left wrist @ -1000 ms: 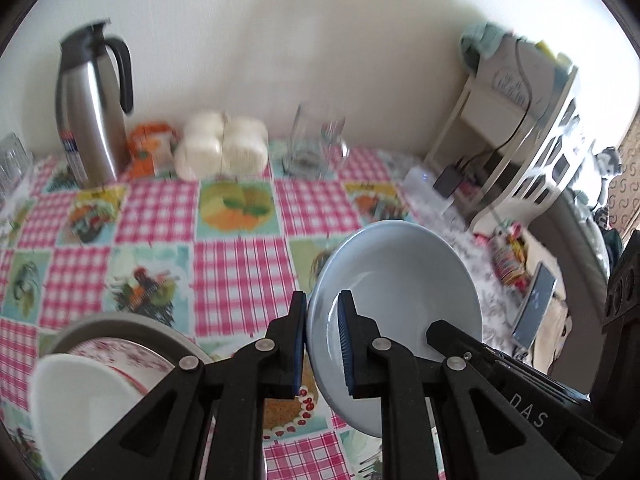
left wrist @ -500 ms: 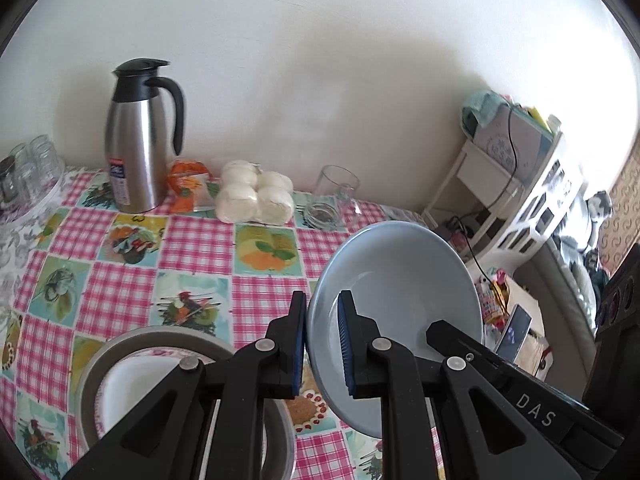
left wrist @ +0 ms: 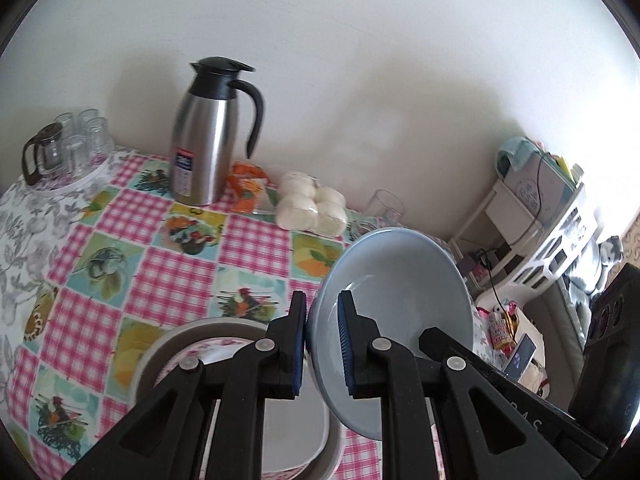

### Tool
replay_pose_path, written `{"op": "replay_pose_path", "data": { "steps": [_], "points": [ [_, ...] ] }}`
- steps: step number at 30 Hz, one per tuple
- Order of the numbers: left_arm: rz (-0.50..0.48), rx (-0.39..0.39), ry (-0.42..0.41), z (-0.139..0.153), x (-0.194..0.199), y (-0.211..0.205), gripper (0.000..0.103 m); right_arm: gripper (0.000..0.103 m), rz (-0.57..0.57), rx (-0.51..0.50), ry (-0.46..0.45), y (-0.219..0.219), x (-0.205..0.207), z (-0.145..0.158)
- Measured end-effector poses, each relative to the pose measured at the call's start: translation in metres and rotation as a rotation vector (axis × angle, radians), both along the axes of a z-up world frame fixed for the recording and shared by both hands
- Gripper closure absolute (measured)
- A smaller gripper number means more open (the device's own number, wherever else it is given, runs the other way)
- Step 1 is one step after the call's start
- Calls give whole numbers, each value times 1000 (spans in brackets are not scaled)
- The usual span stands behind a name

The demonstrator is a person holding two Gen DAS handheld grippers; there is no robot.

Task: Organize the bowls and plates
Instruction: 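Lift the pale round bowl with both grippers over the stack, then lower the pale round bowl onto the white square bowl with both grippers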

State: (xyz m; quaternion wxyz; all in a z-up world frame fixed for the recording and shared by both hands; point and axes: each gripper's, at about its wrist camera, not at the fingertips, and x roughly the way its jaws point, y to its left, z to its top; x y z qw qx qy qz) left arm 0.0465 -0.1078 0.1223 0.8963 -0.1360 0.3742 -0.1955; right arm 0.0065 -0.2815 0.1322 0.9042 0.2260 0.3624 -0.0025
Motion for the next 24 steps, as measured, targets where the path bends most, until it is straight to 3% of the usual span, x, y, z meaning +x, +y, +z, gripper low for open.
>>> {"op": "replay_pose_path", "data": {
  "steps": [15, 24],
  "points": [
    [88, -25, 53, -11, -2, 65, 87, 94, 116, -44, 27, 68, 16, -7],
    [87, -18, 104, -26, -4, 73, 87, 94, 134, -98, 72, 83, 20, -16]
  ]
}}
